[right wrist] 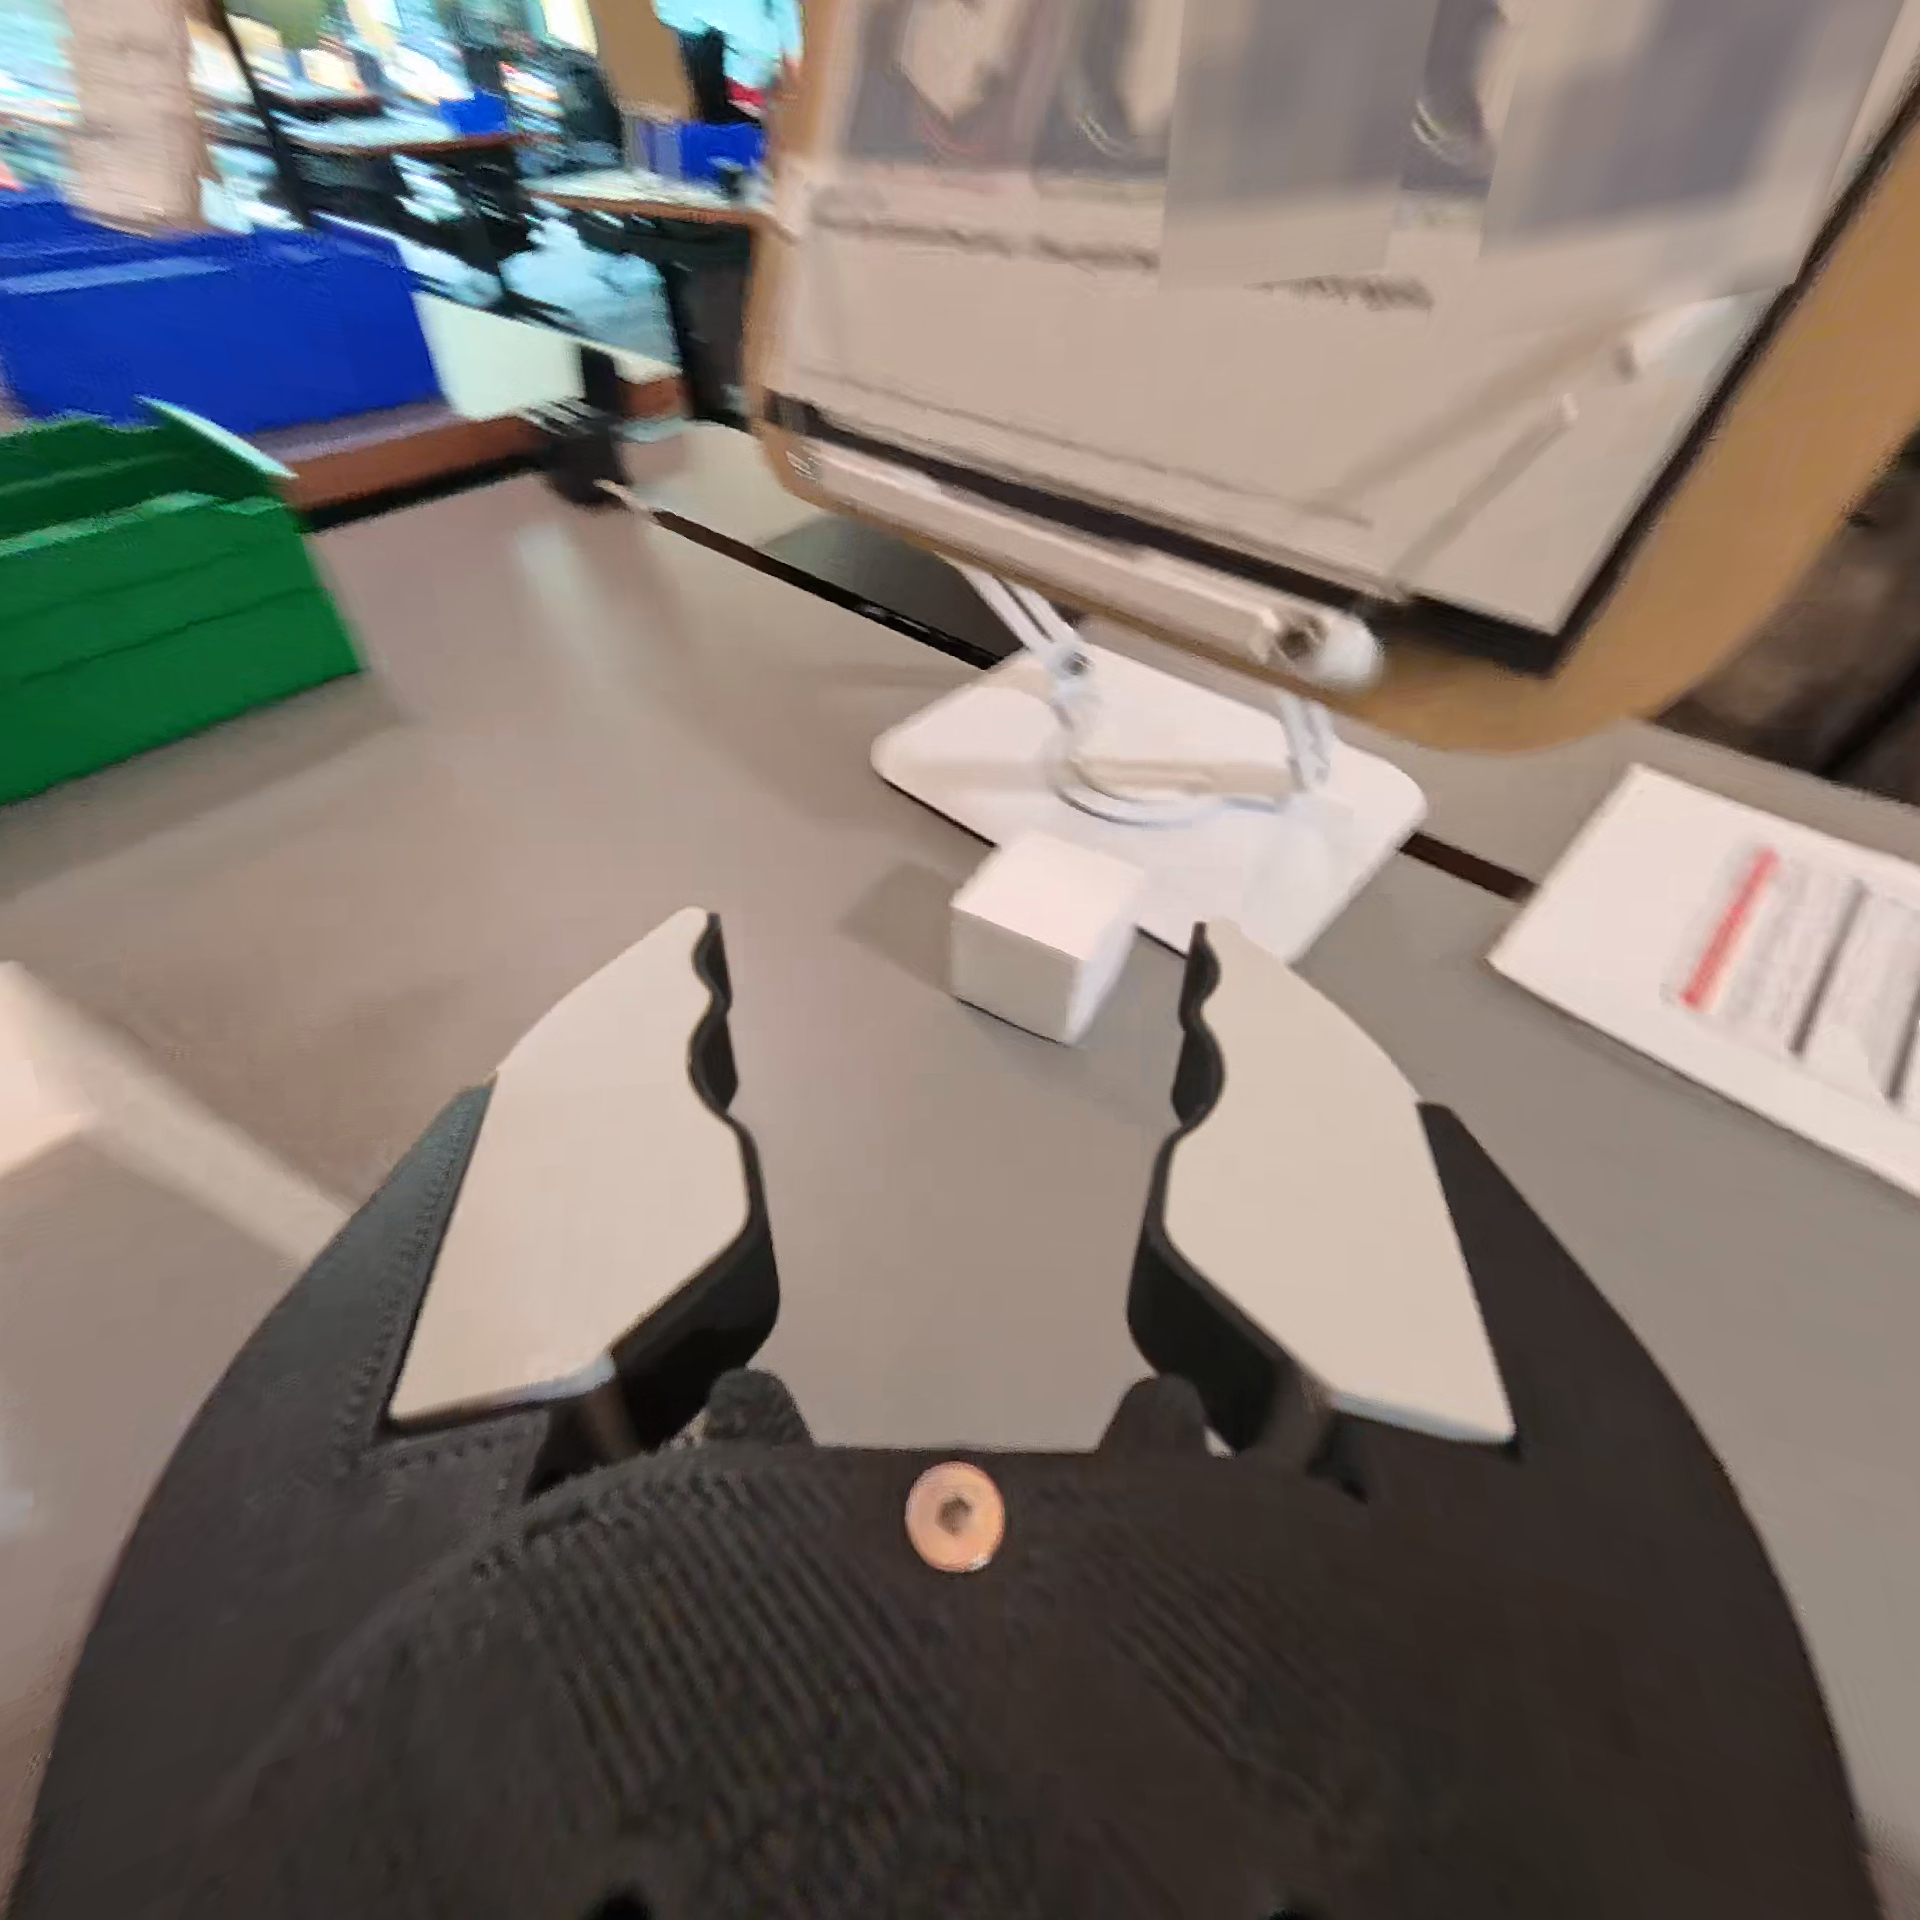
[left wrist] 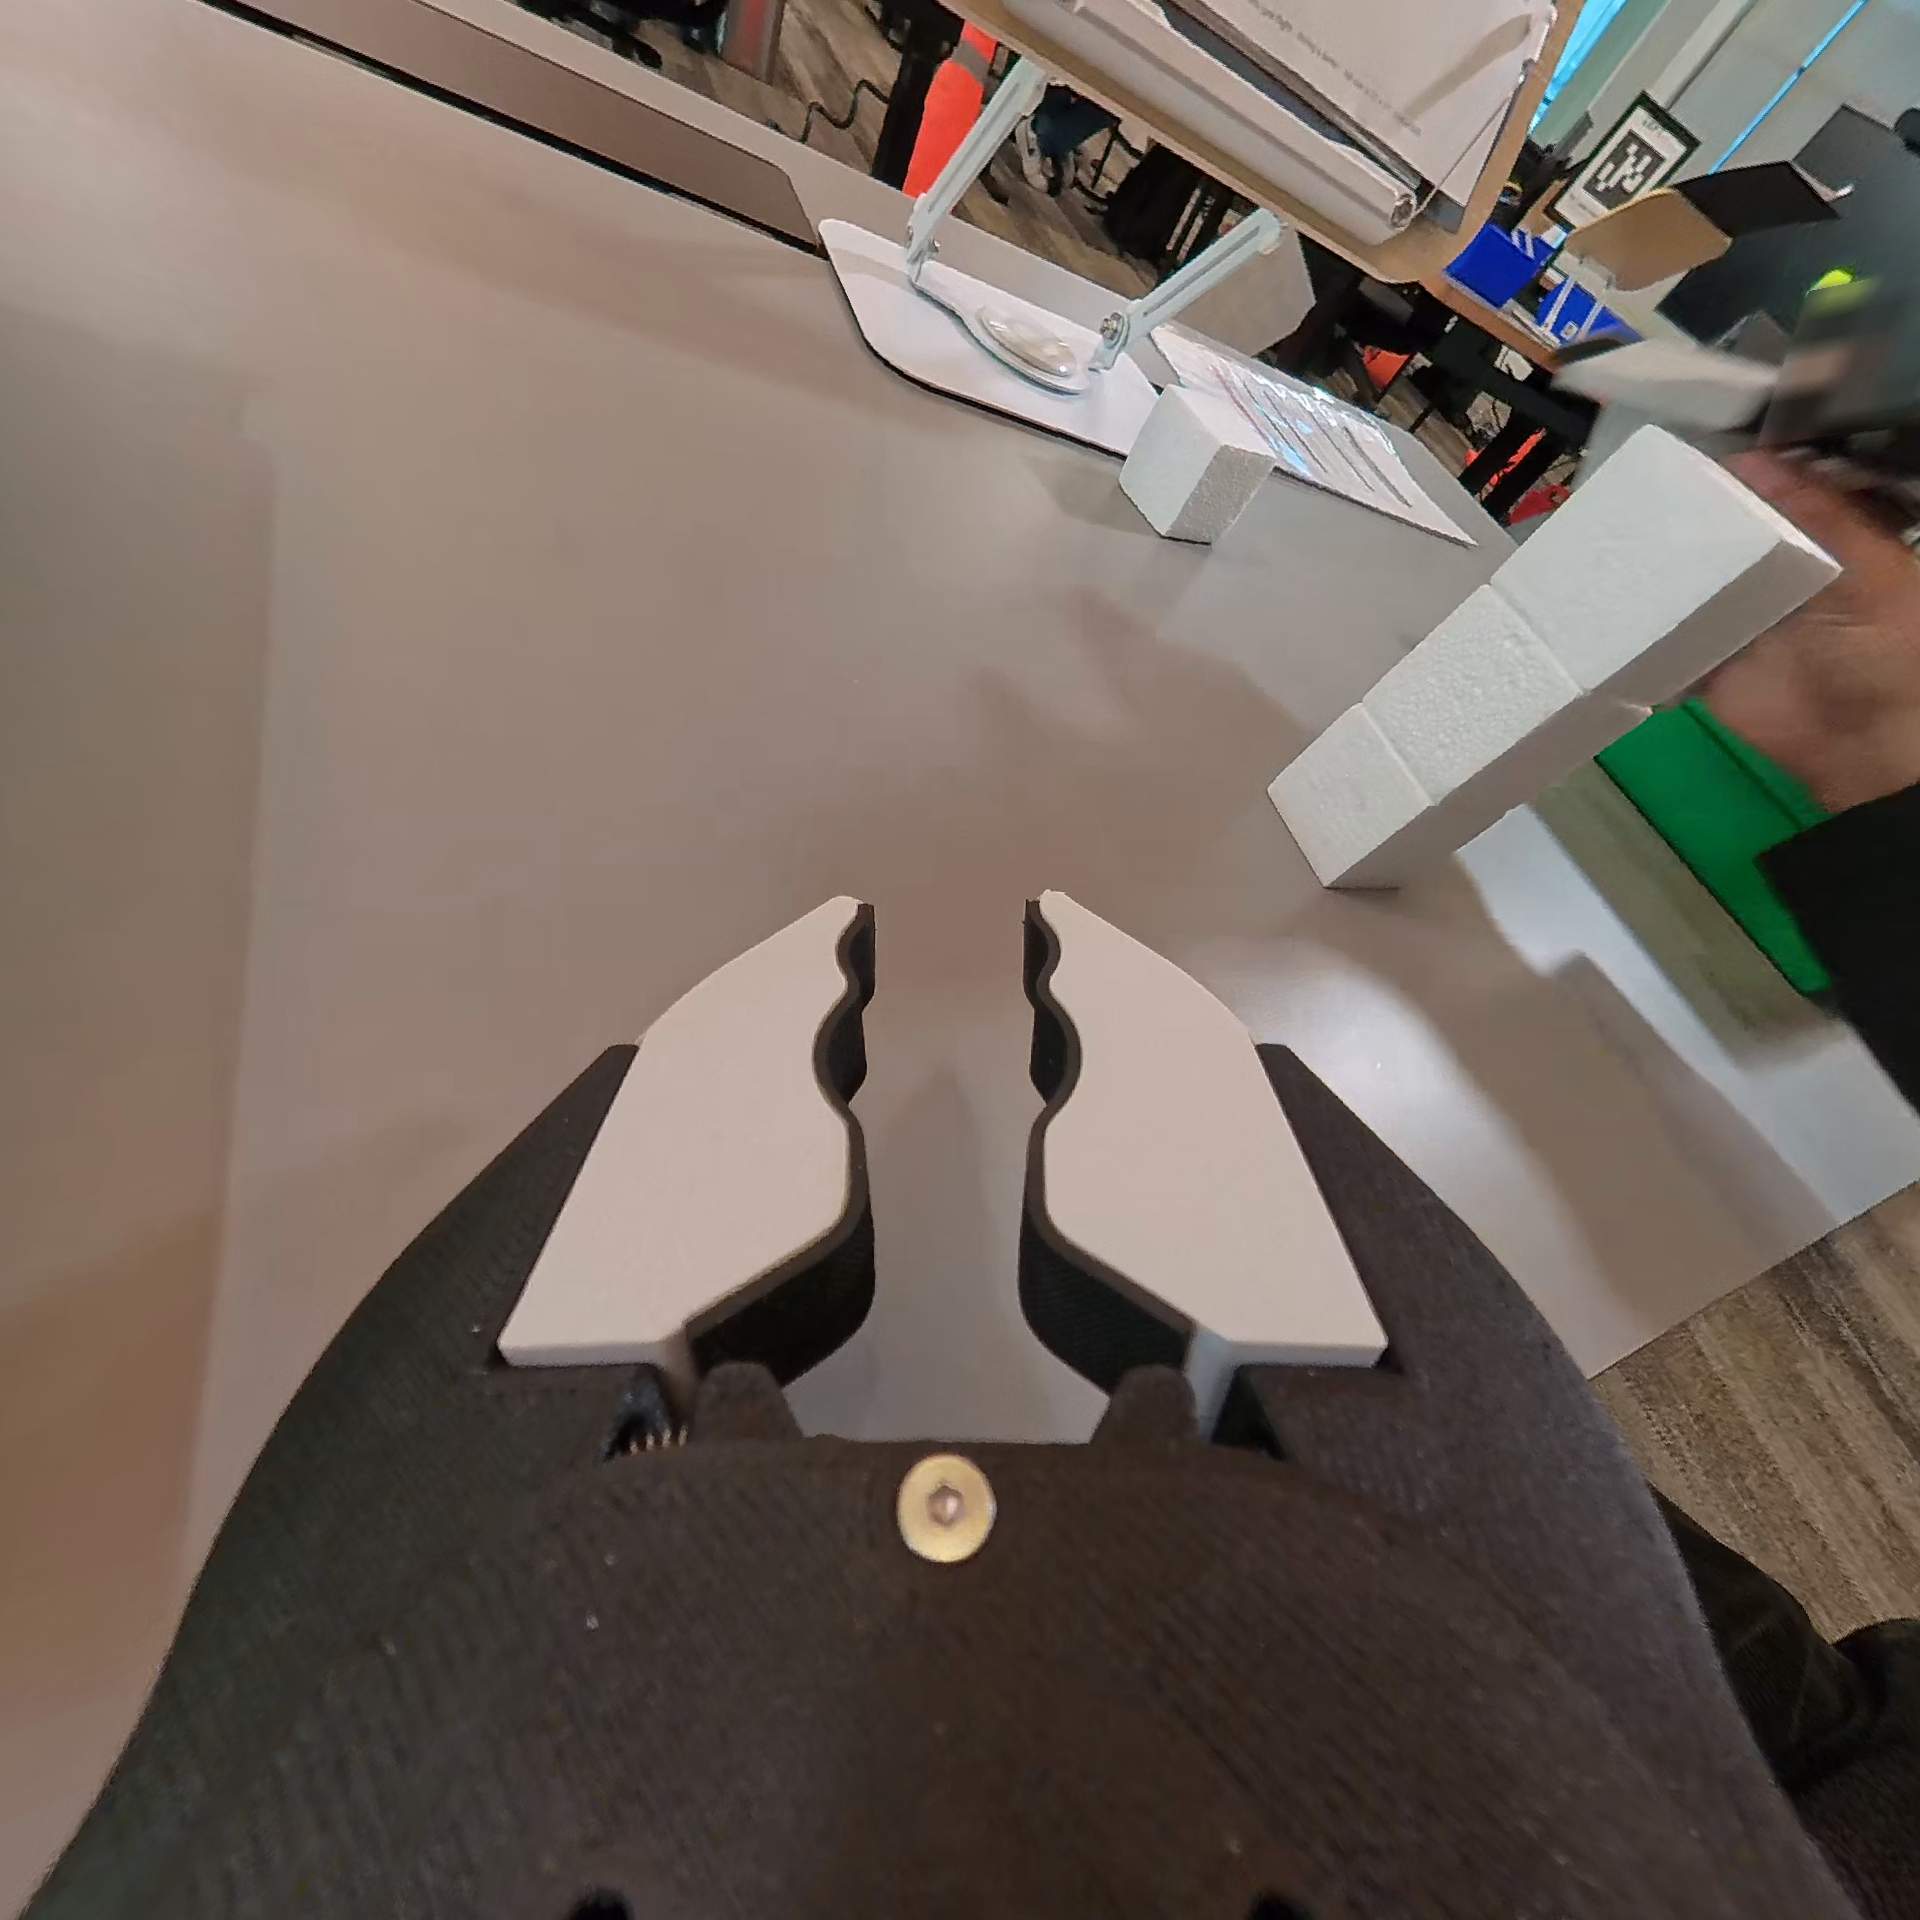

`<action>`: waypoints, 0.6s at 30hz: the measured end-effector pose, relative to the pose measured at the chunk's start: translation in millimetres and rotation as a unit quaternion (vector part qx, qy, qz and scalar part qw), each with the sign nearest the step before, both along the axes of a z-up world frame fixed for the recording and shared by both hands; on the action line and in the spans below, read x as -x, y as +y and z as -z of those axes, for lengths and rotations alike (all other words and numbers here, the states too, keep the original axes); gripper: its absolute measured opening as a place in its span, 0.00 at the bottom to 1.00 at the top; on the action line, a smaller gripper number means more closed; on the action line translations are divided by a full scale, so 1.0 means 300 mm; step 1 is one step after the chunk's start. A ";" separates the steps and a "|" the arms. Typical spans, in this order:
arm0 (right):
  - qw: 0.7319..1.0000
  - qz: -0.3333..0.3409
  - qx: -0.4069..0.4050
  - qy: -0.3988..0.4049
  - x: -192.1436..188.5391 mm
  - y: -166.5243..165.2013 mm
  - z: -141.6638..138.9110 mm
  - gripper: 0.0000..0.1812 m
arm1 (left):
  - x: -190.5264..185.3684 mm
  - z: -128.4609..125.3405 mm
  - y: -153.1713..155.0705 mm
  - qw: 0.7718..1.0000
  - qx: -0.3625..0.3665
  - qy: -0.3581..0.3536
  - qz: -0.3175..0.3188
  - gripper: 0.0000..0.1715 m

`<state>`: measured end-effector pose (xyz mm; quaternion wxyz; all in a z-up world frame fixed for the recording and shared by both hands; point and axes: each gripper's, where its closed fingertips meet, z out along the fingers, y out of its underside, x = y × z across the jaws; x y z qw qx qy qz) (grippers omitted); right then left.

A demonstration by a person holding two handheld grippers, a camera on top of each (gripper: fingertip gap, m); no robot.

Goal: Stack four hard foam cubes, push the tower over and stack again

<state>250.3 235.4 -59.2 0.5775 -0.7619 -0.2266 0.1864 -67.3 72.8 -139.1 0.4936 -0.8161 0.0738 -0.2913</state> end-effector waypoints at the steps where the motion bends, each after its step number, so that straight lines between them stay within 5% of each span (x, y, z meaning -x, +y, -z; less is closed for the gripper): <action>1: 1.000 0.024 0.016 -0.007 -0.014 0.035 0.043 0.47 | 0.000 0.001 0.000 1.000 0.001 -0.001 0.000 0.16; 7: 0.995 0.063 0.059 -0.058 0.041 0.171 0.218 0.44 | 0.004 0.003 0.003 1.000 0.005 -0.004 -0.003 0.16; 18: 0.987 0.130 0.094 -0.012 0.075 0.296 0.270 0.46 | -0.014 0.000 -0.006 1.000 0.002 -0.010 0.010 0.17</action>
